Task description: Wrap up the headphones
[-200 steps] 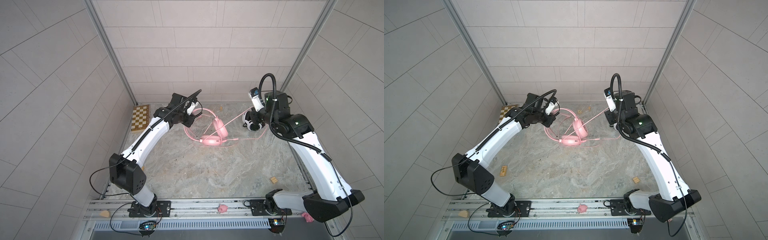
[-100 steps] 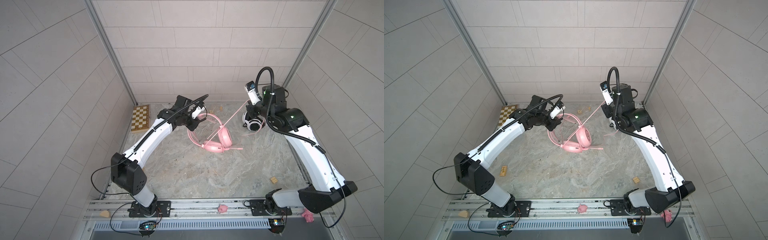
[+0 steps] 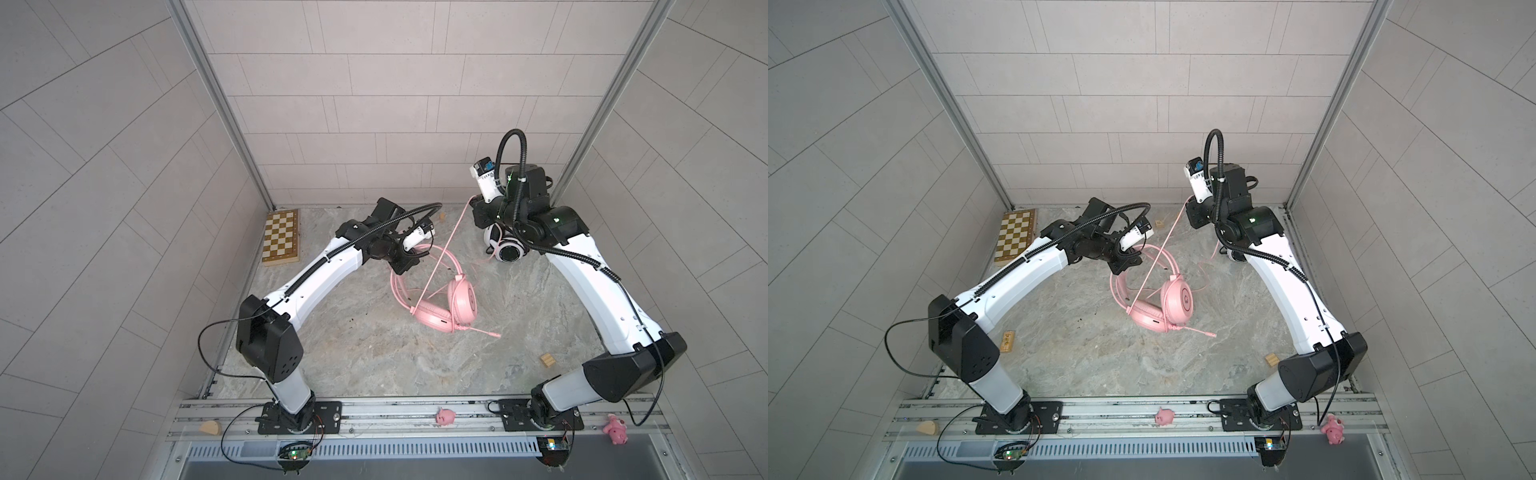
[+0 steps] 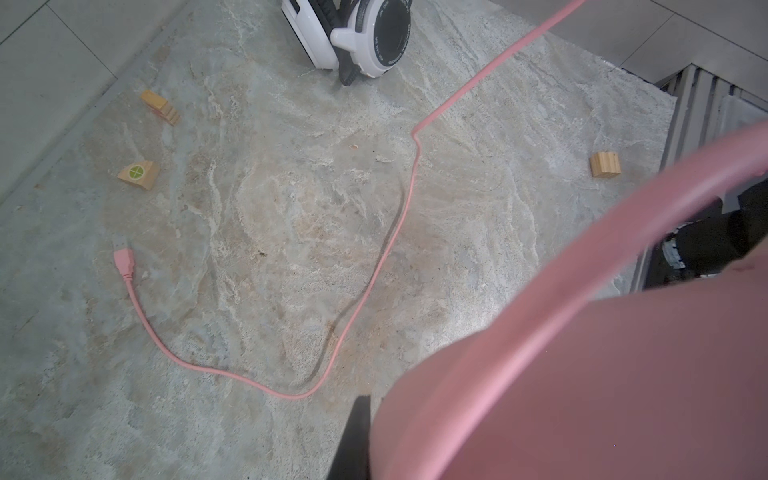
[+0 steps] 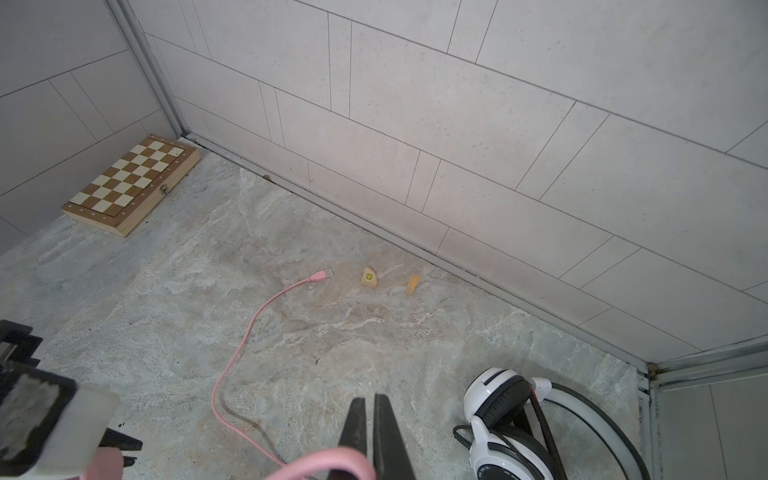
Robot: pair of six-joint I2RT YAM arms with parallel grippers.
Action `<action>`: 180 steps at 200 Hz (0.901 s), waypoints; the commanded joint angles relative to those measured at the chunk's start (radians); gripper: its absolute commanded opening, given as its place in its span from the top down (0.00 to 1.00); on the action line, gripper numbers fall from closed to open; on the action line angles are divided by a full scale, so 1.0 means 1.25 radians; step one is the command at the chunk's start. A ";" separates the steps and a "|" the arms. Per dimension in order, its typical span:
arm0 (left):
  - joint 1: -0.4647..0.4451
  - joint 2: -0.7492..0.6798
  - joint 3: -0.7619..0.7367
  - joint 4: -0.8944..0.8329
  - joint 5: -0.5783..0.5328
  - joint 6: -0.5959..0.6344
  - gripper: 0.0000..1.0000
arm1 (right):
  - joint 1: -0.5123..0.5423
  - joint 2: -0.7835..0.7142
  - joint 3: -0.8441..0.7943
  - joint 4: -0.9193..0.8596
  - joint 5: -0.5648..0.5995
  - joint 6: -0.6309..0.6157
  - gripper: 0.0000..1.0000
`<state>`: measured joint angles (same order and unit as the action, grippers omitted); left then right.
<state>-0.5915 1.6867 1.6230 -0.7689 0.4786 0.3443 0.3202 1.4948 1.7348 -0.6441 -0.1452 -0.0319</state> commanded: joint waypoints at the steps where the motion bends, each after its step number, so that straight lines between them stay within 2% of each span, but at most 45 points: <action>1: -0.009 -0.021 0.015 -0.071 0.095 0.038 1.00 | -0.023 -0.005 -0.018 0.116 0.062 0.062 1.00; 21: -0.007 -0.025 0.018 -0.070 0.114 0.033 1.00 | -0.028 -0.009 -0.069 0.121 0.077 0.078 1.00; 33: -0.002 -0.030 0.018 -0.067 0.127 0.030 1.00 | -0.030 -0.010 -0.101 0.130 0.053 0.095 1.00; 72: 0.026 -0.048 0.011 -0.025 0.227 -0.013 1.00 | -0.030 -0.042 -0.254 0.176 0.015 0.124 1.00; 114: 0.090 -0.094 -0.051 0.134 0.325 -0.137 1.00 | -0.030 -0.091 -0.391 0.236 -0.032 0.164 1.00; 145: 0.131 -0.128 -0.099 0.239 0.334 -0.209 1.00 | -0.030 -0.122 -0.466 0.282 -0.050 0.200 1.00; 180: 0.174 -0.148 -0.142 0.342 0.339 -0.291 1.00 | -0.030 -0.140 -0.478 0.276 -0.039 0.196 1.00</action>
<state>-0.4137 1.5890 1.4578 -0.5232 0.7673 0.0975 0.3050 1.3396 1.1549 -0.2916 -0.2592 0.1841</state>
